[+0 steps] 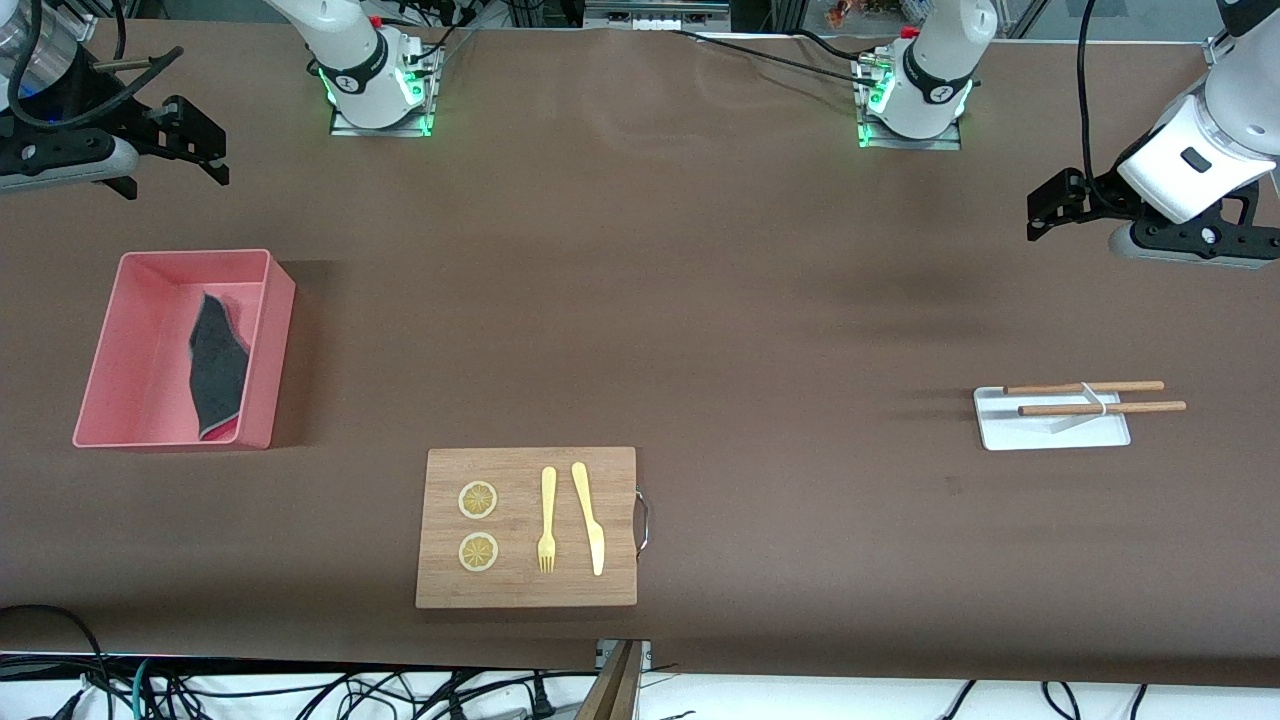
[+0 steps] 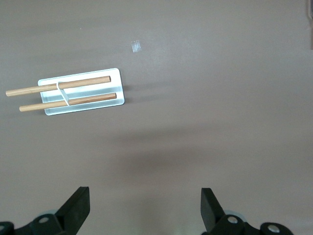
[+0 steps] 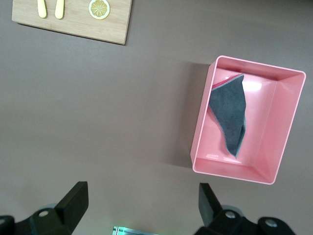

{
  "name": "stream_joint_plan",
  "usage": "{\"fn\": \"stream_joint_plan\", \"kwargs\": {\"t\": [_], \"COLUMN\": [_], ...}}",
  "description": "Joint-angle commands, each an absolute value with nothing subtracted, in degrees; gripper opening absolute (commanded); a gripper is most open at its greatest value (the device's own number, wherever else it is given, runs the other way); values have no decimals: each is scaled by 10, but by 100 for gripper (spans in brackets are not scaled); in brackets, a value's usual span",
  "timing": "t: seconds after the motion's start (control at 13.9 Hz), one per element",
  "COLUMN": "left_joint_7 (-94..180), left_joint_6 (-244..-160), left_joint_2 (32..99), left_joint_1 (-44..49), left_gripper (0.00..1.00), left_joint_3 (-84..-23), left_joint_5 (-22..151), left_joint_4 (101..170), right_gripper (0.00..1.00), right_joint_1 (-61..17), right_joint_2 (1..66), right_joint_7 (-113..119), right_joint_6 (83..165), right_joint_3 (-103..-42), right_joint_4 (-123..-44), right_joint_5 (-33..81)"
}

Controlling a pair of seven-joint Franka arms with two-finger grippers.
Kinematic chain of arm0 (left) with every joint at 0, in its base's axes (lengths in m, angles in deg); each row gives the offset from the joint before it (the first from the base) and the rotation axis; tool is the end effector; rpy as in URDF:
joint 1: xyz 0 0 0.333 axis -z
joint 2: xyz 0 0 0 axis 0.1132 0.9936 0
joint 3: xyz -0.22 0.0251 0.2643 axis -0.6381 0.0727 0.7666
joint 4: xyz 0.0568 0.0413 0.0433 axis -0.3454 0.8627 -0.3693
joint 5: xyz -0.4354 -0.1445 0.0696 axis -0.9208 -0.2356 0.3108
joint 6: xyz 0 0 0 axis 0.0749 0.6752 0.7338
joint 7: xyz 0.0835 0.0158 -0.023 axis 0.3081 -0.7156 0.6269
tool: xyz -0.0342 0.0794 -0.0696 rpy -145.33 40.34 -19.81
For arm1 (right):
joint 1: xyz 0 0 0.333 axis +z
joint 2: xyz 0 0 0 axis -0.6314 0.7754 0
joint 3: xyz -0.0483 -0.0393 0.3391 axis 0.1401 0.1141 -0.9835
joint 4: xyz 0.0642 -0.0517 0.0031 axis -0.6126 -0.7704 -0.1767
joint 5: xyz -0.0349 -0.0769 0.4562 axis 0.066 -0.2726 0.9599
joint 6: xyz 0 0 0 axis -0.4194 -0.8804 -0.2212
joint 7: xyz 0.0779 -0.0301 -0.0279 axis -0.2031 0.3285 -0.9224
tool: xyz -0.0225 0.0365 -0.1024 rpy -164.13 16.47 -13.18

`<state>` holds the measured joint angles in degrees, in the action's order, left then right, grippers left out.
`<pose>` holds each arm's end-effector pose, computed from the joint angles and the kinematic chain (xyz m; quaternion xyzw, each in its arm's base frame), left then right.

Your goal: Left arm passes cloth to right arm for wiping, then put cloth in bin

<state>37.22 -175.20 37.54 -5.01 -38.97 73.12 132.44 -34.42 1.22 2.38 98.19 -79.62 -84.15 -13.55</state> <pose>0.6060 -0.0580 0.6143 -0.9985 0.0408 0.0368 0.0009 0.5662 0.0651 0.6574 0.9945 0.1041 -0.0046 0.0072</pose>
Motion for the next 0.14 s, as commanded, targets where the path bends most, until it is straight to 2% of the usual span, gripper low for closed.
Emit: {"fn": "stream_joint_plan", "kwargs": {"t": [0.0,0.07], "left_joint_7": [377,377], "left_joint_6": [-1748,-1748], "left_joint_2": [364,364], "left_joint_1": [-52,-52], "left_gripper": [100,100], "left_joint_3": [-391,-391], "left_joint_5": [736,737], "left_joint_4": [1333,1333], "right_gripper": [100,100], "right_joint_1": [-344,-344], "right_joint_2": [3,3], "right_joint_7": [14,13], "right_joint_6": [977,976], "right_joint_3": [-795,-795], "right_joint_4": [-847,-847], "right_joint_5": [-121,-120]}}
